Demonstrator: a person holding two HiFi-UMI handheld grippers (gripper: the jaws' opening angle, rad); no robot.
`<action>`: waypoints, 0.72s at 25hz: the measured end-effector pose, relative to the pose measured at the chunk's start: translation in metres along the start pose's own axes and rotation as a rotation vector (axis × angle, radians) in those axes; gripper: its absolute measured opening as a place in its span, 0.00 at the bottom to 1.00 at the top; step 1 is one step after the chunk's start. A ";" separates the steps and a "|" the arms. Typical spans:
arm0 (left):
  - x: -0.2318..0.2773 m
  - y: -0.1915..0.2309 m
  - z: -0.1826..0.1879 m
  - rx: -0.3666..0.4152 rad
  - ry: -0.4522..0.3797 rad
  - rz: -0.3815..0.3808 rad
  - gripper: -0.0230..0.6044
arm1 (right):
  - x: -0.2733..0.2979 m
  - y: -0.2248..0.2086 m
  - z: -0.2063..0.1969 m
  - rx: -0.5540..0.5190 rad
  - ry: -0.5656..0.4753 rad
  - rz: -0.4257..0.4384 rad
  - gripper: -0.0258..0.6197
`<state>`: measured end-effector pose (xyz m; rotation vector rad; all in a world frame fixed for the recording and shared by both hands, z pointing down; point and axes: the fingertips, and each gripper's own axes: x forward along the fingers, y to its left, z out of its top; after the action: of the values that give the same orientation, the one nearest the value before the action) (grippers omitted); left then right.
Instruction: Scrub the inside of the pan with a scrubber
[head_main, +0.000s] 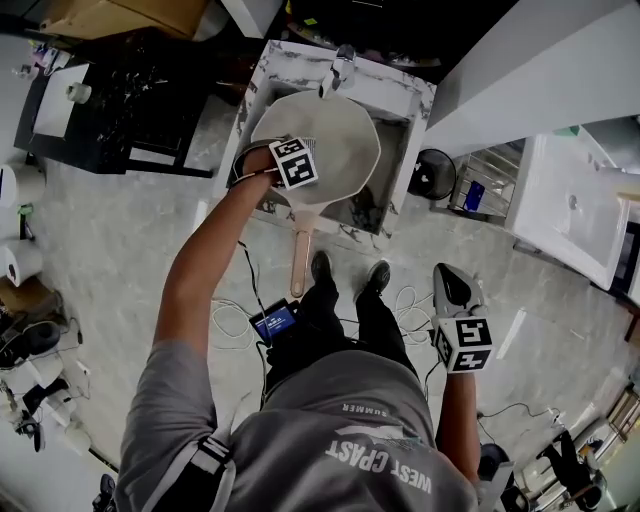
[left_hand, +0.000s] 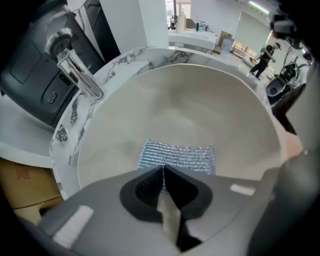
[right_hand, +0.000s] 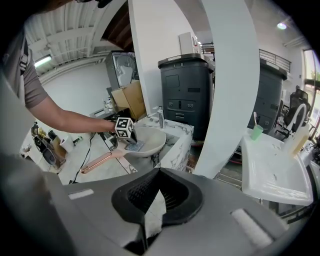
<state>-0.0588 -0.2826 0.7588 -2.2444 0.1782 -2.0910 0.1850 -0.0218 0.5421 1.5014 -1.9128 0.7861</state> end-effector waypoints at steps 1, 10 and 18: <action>-0.003 -0.008 0.002 0.007 -0.011 -0.016 0.05 | 0.001 0.002 0.002 -0.005 -0.002 0.005 0.04; -0.019 -0.062 0.064 0.034 -0.160 -0.131 0.05 | 0.001 0.006 0.000 -0.009 0.008 0.011 0.04; 0.000 -0.032 0.104 0.024 -0.182 -0.071 0.05 | -0.002 -0.004 -0.015 0.030 0.026 -0.019 0.04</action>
<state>0.0456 -0.2534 0.7559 -2.4443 0.0633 -1.8949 0.1909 -0.0103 0.5506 1.5182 -1.8730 0.8256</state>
